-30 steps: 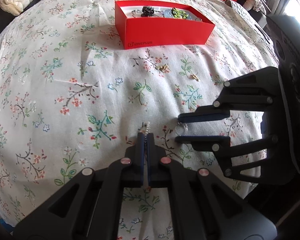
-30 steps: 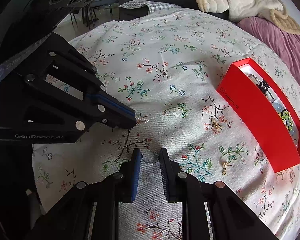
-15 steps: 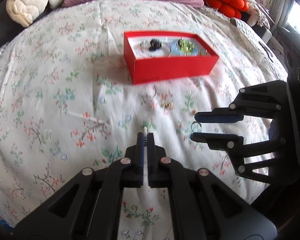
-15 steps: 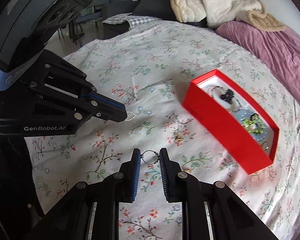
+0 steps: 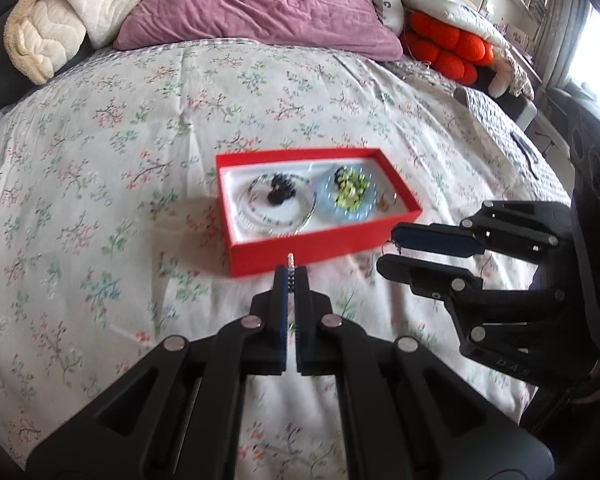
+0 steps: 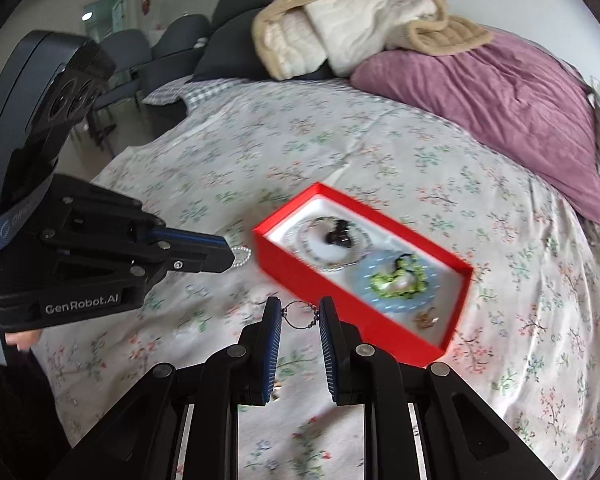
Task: Organize jewelry
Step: 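Carry the silver earring with the left gripper while the right carries the pearl ring into the box, then open both grippers to release the earring and pearl ring in the box, withdraw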
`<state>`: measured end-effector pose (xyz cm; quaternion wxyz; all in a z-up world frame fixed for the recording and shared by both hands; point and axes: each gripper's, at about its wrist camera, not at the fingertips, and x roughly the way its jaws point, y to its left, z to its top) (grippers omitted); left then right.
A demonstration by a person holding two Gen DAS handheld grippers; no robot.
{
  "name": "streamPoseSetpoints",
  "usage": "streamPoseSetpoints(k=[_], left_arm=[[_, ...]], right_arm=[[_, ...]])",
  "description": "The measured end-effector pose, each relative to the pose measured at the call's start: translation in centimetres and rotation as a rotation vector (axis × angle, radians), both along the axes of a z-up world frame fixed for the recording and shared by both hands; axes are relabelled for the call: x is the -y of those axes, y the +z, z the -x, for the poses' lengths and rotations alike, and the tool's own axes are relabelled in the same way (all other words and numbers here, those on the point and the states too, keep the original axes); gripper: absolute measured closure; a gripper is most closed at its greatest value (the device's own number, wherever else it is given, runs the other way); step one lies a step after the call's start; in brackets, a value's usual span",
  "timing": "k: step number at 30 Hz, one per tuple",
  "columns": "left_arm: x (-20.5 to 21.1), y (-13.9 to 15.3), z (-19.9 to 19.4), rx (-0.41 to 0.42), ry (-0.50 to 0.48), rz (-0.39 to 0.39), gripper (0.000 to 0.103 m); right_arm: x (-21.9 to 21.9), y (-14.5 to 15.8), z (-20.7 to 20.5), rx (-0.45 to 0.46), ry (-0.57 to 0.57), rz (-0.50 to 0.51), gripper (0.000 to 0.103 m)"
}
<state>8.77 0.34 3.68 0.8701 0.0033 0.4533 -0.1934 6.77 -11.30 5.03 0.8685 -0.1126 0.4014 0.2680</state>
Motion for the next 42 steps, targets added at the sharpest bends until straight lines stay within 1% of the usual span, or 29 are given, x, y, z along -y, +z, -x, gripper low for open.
streamPoseSetpoints(k=[5, 12, 15, 19, 21, 23, 24, 25, 27, 28, 29, 30, 31, 32, 34, 36, 37, 38, 42], left_arm=[[1.7, -0.2, -1.8, 0.003, 0.026, 0.03, 0.1], [2.8, -1.4, -3.9, -0.01, 0.075, 0.038, 0.1], [3.1, -1.8, -4.2, -0.009, 0.081, 0.024, 0.1], [3.4, -1.8, -4.4, 0.007, 0.074, -0.008, 0.1], [3.5, -1.7, -4.4, 0.015, 0.079, -0.019, 0.09], [3.5, -1.6, -4.3, 0.02, 0.084, -0.026, 0.07], [3.5, -1.6, -4.2, 0.028, 0.086, -0.032, 0.067], [3.4, -1.5, -4.1, 0.034, 0.087, -0.037, 0.064], [3.3, -1.2, -3.8, 0.039, 0.085, -0.048, 0.062], [3.2, -1.2, -3.8, 0.04, 0.086, -0.051, 0.06], [3.1, -1.0, -3.6, 0.043, 0.089, -0.054, 0.055], [3.0, -0.9, -3.5, 0.047, 0.094, -0.061, 0.052], [3.0, -0.8, -3.4, 0.048, 0.096, -0.067, 0.045], [3.0, -0.7, -3.2, 0.049, 0.095, -0.07, 0.042], [2.8, -0.5, -2.7, 0.049, 0.086, -0.077, 0.038], [2.8, -0.4, -2.2, 0.049, 0.076, -0.092, 0.031], [2.7, -0.3, -2.0, 0.05, 0.074, -0.099, 0.024], [2.6, -0.3, -1.6, 0.053, 0.072, -0.112, 0.02], [2.1, -0.5, -0.6, 0.036, 0.076, -0.151, 0.018]], right_arm=[[1.7, 0.1, -1.7, -0.006, -0.08, -0.035, 0.083], [3.5, -0.5, -3.5, -0.026, -0.176, -0.066, 0.083], [4.3, -1.0, -4.1, -0.042, -0.205, -0.071, 0.083], [4.9, -1.2, -4.4, -0.043, -0.215, -0.085, 0.083], [5.0, -1.2, -4.6, -0.052, -0.219, -0.089, 0.082], [4.9, -1.2, -4.6, -0.058, -0.22, -0.088, 0.081], [5.0, -1.1, -4.5, -0.061, -0.215, -0.089, 0.081], [4.9, -1.1, -4.4, -0.062, -0.212, -0.089, 0.078], [4.9, -1.0, -4.1, -0.061, -0.206, -0.091, 0.06], [5.0, -0.9, -4.0, -0.052, -0.21, -0.097, 0.038], [5.1, -0.6, -3.7, -0.033, -0.214, -0.112, 0.033], [5.2, -0.3, -3.4, -0.015, -0.212, -0.121, 0.033], [5.2, -0.1, -3.3, -0.011, -0.212, -0.117, 0.033], [5.2, 0.1, -3.2, -0.007, -0.213, -0.117, 0.033], [5.3, 0.4, -2.8, 0.0, -0.209, -0.12, 0.033], [5.2, 0.4, -2.4, -0.001, -0.208, -0.111, 0.033], [5.2, 0.4, -2.3, -0.002, -0.208, -0.104, 0.033], [5.2, 0.4, -2.1, -0.006, -0.208, -0.096, 0.033], [5.2, 0.0, -1.3, -0.028, -0.211, -0.063, 0.03]])
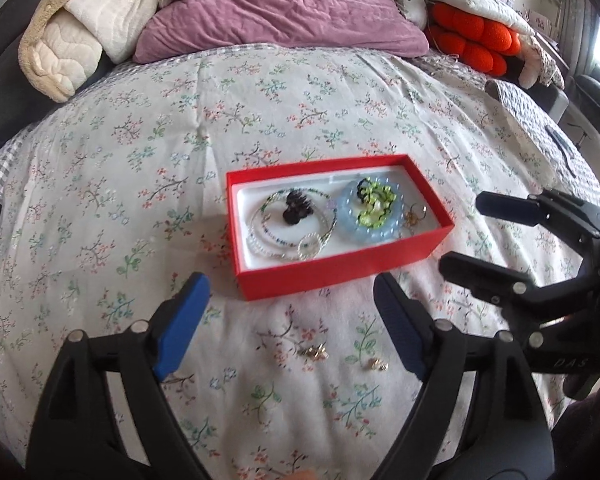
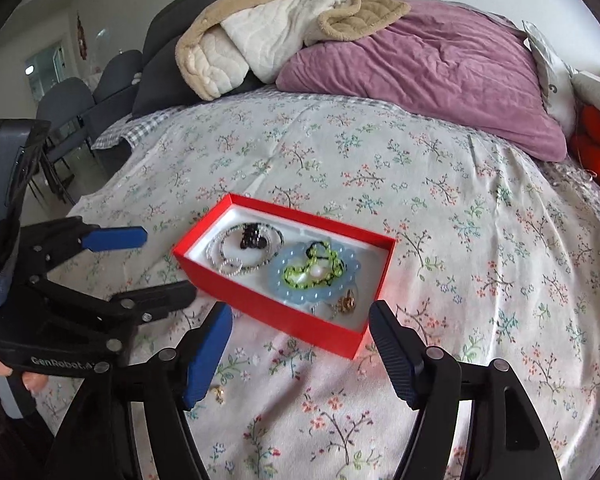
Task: Organize jewelry
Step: 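Open both grippers to release the earring and pearl ring in the box, withdraw, then grasp a gold stud earring with the left gripper while the right grasps the other gold earring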
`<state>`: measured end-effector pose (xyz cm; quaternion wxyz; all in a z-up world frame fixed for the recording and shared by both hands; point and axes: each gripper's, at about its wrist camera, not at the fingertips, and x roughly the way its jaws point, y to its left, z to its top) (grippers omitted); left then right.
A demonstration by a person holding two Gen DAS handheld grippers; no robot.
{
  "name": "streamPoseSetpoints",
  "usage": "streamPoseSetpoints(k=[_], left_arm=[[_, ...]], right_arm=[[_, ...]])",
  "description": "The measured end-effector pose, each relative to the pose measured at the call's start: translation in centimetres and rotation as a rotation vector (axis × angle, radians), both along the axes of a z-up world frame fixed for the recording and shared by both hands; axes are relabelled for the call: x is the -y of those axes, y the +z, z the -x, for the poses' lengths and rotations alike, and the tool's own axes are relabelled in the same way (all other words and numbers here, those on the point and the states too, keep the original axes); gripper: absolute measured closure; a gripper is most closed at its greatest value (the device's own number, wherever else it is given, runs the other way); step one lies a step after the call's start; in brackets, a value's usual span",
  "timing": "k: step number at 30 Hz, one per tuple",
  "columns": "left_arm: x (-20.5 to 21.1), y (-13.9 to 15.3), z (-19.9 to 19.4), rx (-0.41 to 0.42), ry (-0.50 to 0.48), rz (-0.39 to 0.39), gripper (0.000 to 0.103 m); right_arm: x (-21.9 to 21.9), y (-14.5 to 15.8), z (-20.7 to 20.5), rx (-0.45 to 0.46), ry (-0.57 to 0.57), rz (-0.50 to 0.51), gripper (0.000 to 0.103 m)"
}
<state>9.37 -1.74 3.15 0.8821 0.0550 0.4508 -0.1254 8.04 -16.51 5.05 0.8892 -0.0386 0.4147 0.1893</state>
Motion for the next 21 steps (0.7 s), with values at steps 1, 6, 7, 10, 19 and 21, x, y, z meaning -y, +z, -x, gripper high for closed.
streamPoseSetpoints(k=[1, 6, 7, 10, 19, 21], left_arm=[[-0.2, -0.1, 0.2, -0.012, 0.002, -0.001, 0.018], [-1.8, -1.3, 0.7, -0.085, 0.011, 0.016, 0.018], [-2.1, -1.5, 0.8, -0.09, 0.014, 0.012, 0.018], [-2.8, -2.1, 1.1, -0.103, 0.025, -0.007, 0.018], [-3.9, -3.8, 3.1, -0.108, 0.007, -0.054, 0.018], [-3.8, -4.3, 3.6, -0.091, -0.015, -0.068, 0.018]], right_arm=[[0.0, -0.1, 0.2, -0.005, 0.003, 0.007, 0.029], [0.2, -0.4, 1.5, -0.017, 0.01, 0.026, 0.027], [0.2, -0.5, 1.8, -0.021, 0.012, 0.031, 0.026], [0.3, -0.9, 2.6, -0.032, 0.021, 0.048, 0.026], [0.1, -2.6, 4.9, -0.07, 0.069, 0.103, 0.025], [0.0, -3.1, 5.3, -0.081, 0.082, 0.111, 0.024]])
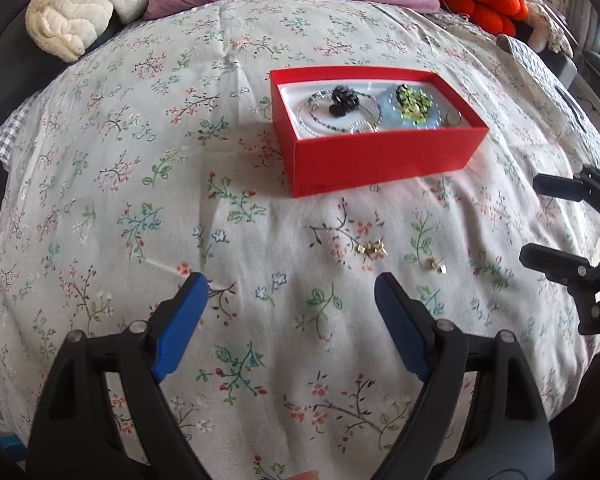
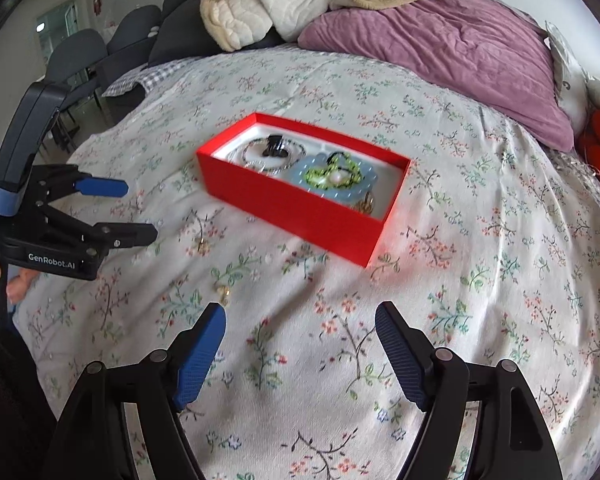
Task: Organize jewelry
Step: 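Grasp a gold stud earring with the left gripper while the right grasps the other gold earring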
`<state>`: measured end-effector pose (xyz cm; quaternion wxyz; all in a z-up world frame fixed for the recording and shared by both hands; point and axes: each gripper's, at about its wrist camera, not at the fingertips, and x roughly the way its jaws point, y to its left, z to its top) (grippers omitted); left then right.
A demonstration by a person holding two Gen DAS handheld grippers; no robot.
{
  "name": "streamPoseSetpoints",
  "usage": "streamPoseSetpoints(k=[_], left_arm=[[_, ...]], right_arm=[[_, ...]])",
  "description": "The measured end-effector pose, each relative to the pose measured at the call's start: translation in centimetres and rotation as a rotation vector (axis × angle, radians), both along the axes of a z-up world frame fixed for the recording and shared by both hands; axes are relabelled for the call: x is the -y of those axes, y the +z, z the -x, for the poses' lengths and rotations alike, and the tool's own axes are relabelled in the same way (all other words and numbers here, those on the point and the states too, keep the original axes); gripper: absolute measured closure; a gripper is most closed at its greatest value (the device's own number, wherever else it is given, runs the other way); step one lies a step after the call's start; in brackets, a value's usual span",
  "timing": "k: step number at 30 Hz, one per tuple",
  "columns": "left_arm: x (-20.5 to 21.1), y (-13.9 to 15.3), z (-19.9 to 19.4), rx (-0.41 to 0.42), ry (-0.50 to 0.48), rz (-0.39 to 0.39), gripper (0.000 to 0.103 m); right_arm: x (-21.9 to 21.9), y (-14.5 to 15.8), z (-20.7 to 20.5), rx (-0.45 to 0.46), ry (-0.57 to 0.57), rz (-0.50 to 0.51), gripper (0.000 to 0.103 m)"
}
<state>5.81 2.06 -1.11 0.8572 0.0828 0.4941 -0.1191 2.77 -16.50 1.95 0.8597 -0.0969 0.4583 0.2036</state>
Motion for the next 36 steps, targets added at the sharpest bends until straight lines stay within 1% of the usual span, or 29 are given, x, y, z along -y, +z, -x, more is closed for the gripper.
streamPoseSetpoints(k=[5, 7, 8, 12, 13, 15, 17, 18, 19, 20, 21, 23, 26, 30, 31, 33, 35, 36], left_arm=[[0.7, -1.3, 1.2, 0.039, -0.063, -0.042, 0.018], [1.1, -1.9, 1.4, 0.04, -0.09, -0.047, 0.018], [1.1, -2.1, 1.5, 0.036, -0.1, -0.039, 0.018], [1.5, -2.4, 1.1, 0.006, -0.115, 0.074, 0.018], [1.6, -2.4, 1.1, 0.009, -0.122, 0.088, 0.018], [2.1, -2.6, 0.9, 0.019, -0.141, 0.106, 0.023], [2.7, -2.8, 0.7, 0.023, -0.157, 0.1, 0.037], [3.0, -3.0, 0.6, 0.025, -0.163, 0.094, 0.041], [3.2, -3.1, 0.4, 0.029, -0.168, 0.09, 0.047], [3.3, -3.1, 0.3, 0.031, -0.172, 0.093, 0.052], [3.4, -3.1, 0.1, 0.033, -0.173, 0.096, 0.054], [3.5, -3.1, -0.1, 0.036, -0.173, 0.103, 0.063], [3.7, -3.1, -0.5, 0.033, -0.193, 0.119, 0.068], [4.1, -3.2, -0.7, 0.029, -0.212, 0.112, 0.071], [4.2, -3.3, -0.7, 0.029, -0.214, 0.109, 0.073], [4.3, -3.3, -0.7, 0.029, -0.218, 0.102, 0.08], [4.5, -3.3, -0.7, 0.024, -0.222, 0.09, 0.091], [4.5, -3.2, -0.7, 0.021, -0.222, 0.08, 0.092]], right_arm=[[-0.6, -1.4, 1.0, -0.031, 0.028, 0.021, 0.024], [-1.0, -2.0, 1.3, -0.045, 0.04, 0.027, 0.024], [-1.2, -2.2, 1.4, -0.051, 0.047, 0.028, 0.024], [-2.0, -3.2, 1.4, -0.072, 0.068, 0.041, 0.024], [-2.1, -3.4, 1.4, -0.077, 0.068, 0.037, 0.024], [-2.2, -3.8, 1.2, -0.088, 0.065, 0.027, 0.024], [-2.3, -4.1, 1.0, -0.097, 0.062, 0.025, 0.024], [-2.4, -4.3, 0.9, -0.101, 0.06, 0.026, 0.024], [-2.5, -4.5, 0.9, -0.102, 0.061, 0.029, 0.024], [-2.5, -4.5, 0.9, -0.102, 0.062, 0.03, 0.024], [-2.5, -4.6, 0.9, -0.1, 0.064, 0.031, 0.024], [-2.5, -4.6, 0.9, -0.098, 0.067, 0.031, 0.024], [-2.5, -4.6, 0.8, -0.097, 0.068, 0.028, 0.024], [-2.4, -4.7, 0.7, -0.096, 0.068, 0.022, 0.024], [-2.5, -4.7, 0.7, -0.095, 0.068, 0.022, 0.024], [-2.4, -4.6, 0.7, -0.095, 0.068, 0.023, 0.024], [-2.3, -4.6, 0.7, -0.093, 0.065, 0.02, 0.024], [-2.3, -4.6, 0.7, -0.094, 0.064, 0.019, 0.024]])
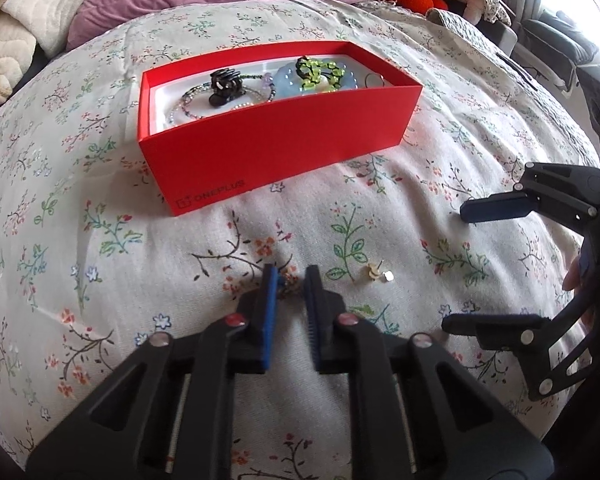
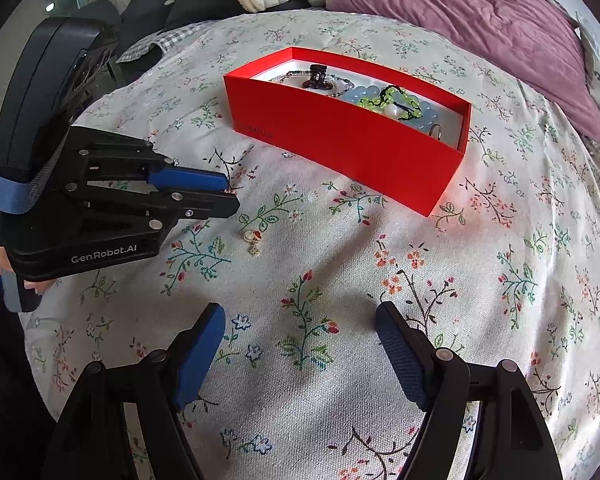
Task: Organize jewelry
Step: 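Grasp a gold stud earring with the left gripper while the right grasps the other gold earring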
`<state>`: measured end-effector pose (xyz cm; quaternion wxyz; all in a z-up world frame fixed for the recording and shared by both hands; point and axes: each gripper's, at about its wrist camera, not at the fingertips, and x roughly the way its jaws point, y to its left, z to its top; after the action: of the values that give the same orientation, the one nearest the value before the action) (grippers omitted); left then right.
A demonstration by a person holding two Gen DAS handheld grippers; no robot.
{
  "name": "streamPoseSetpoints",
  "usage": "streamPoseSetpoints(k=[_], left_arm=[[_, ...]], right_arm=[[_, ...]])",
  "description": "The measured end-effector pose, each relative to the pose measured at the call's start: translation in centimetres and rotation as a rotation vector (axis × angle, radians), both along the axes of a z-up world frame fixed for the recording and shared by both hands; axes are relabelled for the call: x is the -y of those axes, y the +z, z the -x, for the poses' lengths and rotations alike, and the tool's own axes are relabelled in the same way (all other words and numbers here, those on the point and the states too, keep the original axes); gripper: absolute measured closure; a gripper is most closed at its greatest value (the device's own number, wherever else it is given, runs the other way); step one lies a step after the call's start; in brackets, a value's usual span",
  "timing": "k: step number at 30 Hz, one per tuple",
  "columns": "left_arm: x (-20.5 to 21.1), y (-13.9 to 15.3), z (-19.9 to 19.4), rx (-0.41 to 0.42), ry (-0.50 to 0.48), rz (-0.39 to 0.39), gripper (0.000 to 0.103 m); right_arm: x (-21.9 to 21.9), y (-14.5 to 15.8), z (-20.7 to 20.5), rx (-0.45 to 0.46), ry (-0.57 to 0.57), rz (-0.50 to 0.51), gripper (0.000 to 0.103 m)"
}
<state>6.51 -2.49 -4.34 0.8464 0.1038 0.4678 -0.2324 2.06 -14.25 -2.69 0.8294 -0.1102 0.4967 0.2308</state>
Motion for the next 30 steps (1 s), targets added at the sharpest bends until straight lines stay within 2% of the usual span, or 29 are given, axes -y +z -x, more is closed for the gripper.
streamPoseSetpoints(k=[9, 21, 30], left_arm=[[-0.4, 0.7, 0.6, -0.017, 0.024, -0.029, 0.093], [-2.1, 1.3, 1.6, -0.046, 0.059, -0.046, 0.093], [-3.1, 1.7, 1.9, -0.041, 0.067, -0.045, 0.093]], right_arm=[[-0.2, 0.1, -0.1, 0.006, 0.002, -0.012, 0.024], [-3.2, -0.4, -1.7, 0.017, 0.036, 0.004, 0.025], [-5.3, -0.7, -2.3, 0.016, 0.08, 0.002, 0.057]])
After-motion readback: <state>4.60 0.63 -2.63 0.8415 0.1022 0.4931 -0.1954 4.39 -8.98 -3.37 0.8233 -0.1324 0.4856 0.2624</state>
